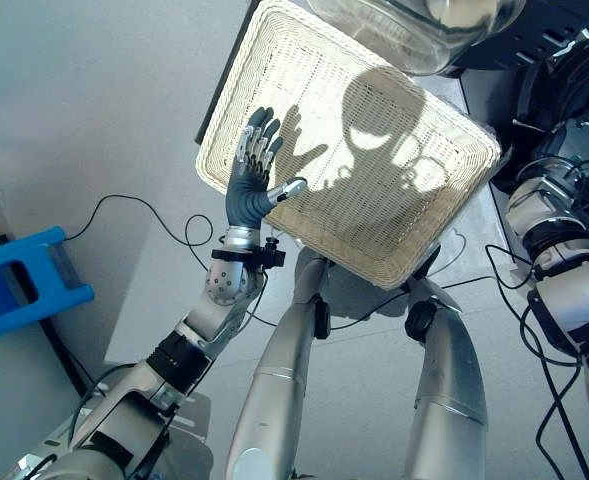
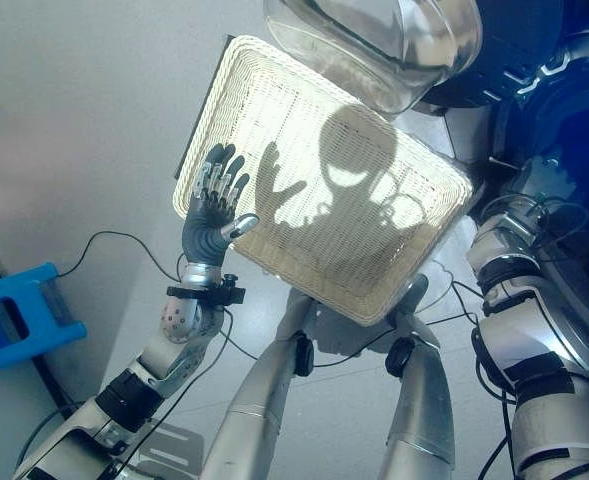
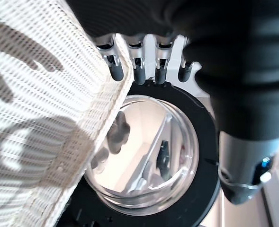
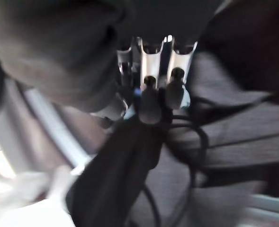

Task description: Put the clothes into the washing machine.

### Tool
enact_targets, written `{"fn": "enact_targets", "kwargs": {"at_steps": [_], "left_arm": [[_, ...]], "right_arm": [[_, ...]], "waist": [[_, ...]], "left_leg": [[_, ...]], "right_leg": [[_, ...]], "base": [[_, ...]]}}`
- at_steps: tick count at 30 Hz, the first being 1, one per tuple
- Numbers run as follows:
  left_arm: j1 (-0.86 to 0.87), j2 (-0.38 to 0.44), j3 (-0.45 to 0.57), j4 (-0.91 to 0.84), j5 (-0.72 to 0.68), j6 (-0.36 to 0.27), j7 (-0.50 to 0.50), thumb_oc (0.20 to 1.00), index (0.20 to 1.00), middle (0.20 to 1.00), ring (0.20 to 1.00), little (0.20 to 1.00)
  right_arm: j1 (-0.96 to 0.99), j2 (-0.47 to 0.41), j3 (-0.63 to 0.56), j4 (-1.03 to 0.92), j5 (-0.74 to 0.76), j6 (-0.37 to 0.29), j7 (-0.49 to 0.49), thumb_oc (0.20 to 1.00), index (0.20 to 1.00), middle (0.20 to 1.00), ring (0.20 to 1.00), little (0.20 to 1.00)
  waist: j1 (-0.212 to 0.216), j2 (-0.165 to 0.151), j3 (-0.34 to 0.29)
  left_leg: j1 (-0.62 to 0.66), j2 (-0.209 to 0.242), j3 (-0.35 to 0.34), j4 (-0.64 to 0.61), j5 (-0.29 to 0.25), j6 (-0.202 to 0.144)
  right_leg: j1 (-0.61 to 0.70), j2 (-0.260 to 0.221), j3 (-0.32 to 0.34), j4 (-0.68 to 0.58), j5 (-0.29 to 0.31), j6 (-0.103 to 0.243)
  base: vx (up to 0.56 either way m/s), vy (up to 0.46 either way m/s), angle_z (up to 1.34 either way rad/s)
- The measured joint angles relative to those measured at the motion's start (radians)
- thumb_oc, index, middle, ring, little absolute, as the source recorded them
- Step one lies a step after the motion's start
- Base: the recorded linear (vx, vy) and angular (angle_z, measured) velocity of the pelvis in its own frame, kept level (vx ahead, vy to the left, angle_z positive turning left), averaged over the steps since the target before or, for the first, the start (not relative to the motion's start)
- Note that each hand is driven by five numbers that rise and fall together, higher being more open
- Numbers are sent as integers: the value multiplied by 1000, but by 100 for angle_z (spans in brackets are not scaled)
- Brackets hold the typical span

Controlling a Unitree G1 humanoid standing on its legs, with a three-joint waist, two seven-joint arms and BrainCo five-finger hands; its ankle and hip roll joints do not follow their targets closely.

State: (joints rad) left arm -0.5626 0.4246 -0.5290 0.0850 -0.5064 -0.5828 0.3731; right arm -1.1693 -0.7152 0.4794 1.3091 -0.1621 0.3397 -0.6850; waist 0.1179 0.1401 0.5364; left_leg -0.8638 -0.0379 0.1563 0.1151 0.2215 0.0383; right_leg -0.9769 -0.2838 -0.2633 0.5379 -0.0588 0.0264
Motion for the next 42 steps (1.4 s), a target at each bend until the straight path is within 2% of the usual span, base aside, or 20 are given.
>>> {"fn": "enact_targets", "kwargs": {"at_steps": [4, 8, 11, 13, 15, 16, 17, 18, 19, 20, 22, 24, 25, 26, 27, 30, 35, 42], "left_arm": [[8, 8, 1, 2, -14, -1, -3, 1000, 1000, 1000, 1000, 1000], [14, 9, 1, 2, -28, -1, -9, 1000, 1000, 1000, 1000, 1000], [14, 9, 2, 4, -31, -1, -9, 1000, 1000, 1000, 1000, 1000], [16, 9, 7, 7, -34, 1, -8, 1000, 1000, 1000, 1000, 1000], [19, 9, 25, 8, -40, 9, -8, 1000, 1000, 1000, 1000, 1000], [17, 9, 32, 8, -40, 10, -8, 1000, 1000, 1000, 1000, 1000], [6, 9, 41, 9, -40, 24, -7, 1000, 1000, 1000, 1000, 1000], [7, 9, 43, 10, -41, 30, -6, 1000, 1000, 1000, 1000, 1000], [3, 9, 46, 10, -47, 41, -5, 1000, 1000, 1000, 1000, 1000], [1, 8, 45, 11, -51, 46, -5, 1000, 1000, 1000, 1000, 1000], [-8, 7, 50, 13, -58, 58, -2, 1000, 1000, 1000, 1000, 1000], [-14, 7, 55, 16, -58, 68, 2, 1000, 1000, 1000, 1000, 1000], [-12, 7, 59, 24, -58, 74, 7, 1000, 1000, 1000, 1000, 1000], [-13, 6, 58, 28, -58, 77, 8, 1000, 1000, 1000, 1000, 1000], [-16, 3, 57, 37, -58, 82, 12, 1000, 1000, 1000, 1000, 1000], [-23, 3, 60, 38, -58, 89, 20, 1000, 1000, 1000, 1000, 1000], [-24, 2, 59, 53, -58, 97, 21, 1000, 1000, 1000, 1000, 1000], [-23, 7, 62, 54, -58, 115, 22, 1000, 1000, 1000, 1000, 1000]], "right_arm": [[19, -8, -22, -1, 41, -3, -6, 200, 200, 200, 200, 200], [42, -9, -128, -14, 262, -46, -73, 200, 200, 200, 200, 200], [66, -9, -269, -34, 450, -123, -116, 200, 200, 200, 200, 200], [95, -6, -357, -66, 605, -199, -133, 200, 200, 200, 200, 200], [144, 15, -458, -110, 814, -305, -135, 200, 200, 200, 200, 200], [148, 21, -472, -113, 857, -328, -134, 200, 200, 200, 200, 200], [154, 30, -529, -116, 987, -400, -119, 200, 200, 200, 200, 200], [153, 34, -547, -117, 1043, -431, -110, 200, 200, 200, 200, 200], [153, 41, -546, -127, 1152, -496, -86, 200, 200, 200, 200, 200], [153, 42, -546, -130, 1178, -513, -80, 200, 200, 200, 200, 200], [162, 54, -589, -182, 1318, -615, -36, 200, 200, 200, 200, 200], [164, 69, -594, -214, 1394, -694, -3, 200, 200, 200, 200, 200], [166, 96, -613, -257, 1451, -759, 22, 200, 200, 200, 200, 200], [167, 105, -622, -270, 1476, -788, 35, 200, 200, 200, 200, 200], [171, 119, -634, -294, 1539, -853, 69, 200, 200, 200, 200, 200], [173, 120, -634, -333, 1621, -946, 110, 200, 200, 200, 200, 200], [164, 121, -635, -401, 1834, -1045, 243, 200, 200, 200, 200, 200], [136, 131, -655, -471, 2109, -1115, 430, 200, 200, 200, 200, 200]], "waist": [[-14, 0, 0], [-21, 0, 0], [-24, 0, 0], [-28, 0, 0], [-48, 0, 0], [-55, -1, 0], [-60, -1, 0], [-62, -1, 0], [-75, -1, 0], [-78, -1, 0], [-82, -1, 0], [-88, -1, 0], [-104, -1, 1], [-107, -1, 1], [-109, -1, 1], [-107, -1, 1], [-109, -2, 1], [-109, -2, 1]], "left_leg": [[24, 5, 2, 0, -3, -4], [54, 13, 5, 0, -7, -9], [63, 18, 8, 1, -9, -11], [73, 20, 11, 4, -12, -11], [91, 21, 14, 4, -15, -7], [95, 22, 15, 4, -16, -7], [104, 25, 23, 4, -20, -7], [108, 27, 27, 5, -21, -6], [116, 29, 34, 4, -23, -5], [118, 29, 34, 4, -24, -4], [120, 36, 43, 4, -27, -7], [122, 40, 52, 4, -27, -7], [127, 41, 52, 4, -27, -8], [131, 42, 53, 4, -28, -8], [140, 45, 57, 4, -30, -10], [144, 51, 58, 4, -32, -13], [143, 53, 59, 5, -33, -15], [144, 53, 59, 6, -34, -14]], "right_leg": [[24, 4, -2, -5, 1, -2], [54, 12, -1, -14, 3, -4], [64, 18, 3, -21, 4, -7], [74, 20, 5, -24, 5, -7], [95, 23, 7, -33, 7, -6], [101, 26, 7, -38, 8, -6], [109, 34, 11, -43, 15, -5], [113, 37, 13, -47, 18, -4], [120, 41, 19, -56, 24, -3], [121, 42, 21, -57, 24, -3], [122, 53, 31, -70, 33, -5], [122, 58, 36, -73, 36, -6], [128, 59, 36, -73, 36, -6], [131, 60, 37, -73, 36, -6], [140, 63, 39, -78, 37, -8], [145, 71, 39, -85, 39, -11], [145, 74, 39, -88, 40, -12], [146, 74, 40, -88, 40, -12]], "base": [[7, 2, -2], [20, 15, -5], [34, 27, -5], [26, 25, -4], [33, 36, -5], [34, 39, -11], [14, 21, -13], [21, 31, -20], [16, 25, -14], [24, 34, -14], [20, 22, -15], [26, 21, -10], [27, 17, -3], [28, 11, -6], [10, -7, -7], [19, -11, -5], [0, 0, 0], [0, 0, 0]]}}
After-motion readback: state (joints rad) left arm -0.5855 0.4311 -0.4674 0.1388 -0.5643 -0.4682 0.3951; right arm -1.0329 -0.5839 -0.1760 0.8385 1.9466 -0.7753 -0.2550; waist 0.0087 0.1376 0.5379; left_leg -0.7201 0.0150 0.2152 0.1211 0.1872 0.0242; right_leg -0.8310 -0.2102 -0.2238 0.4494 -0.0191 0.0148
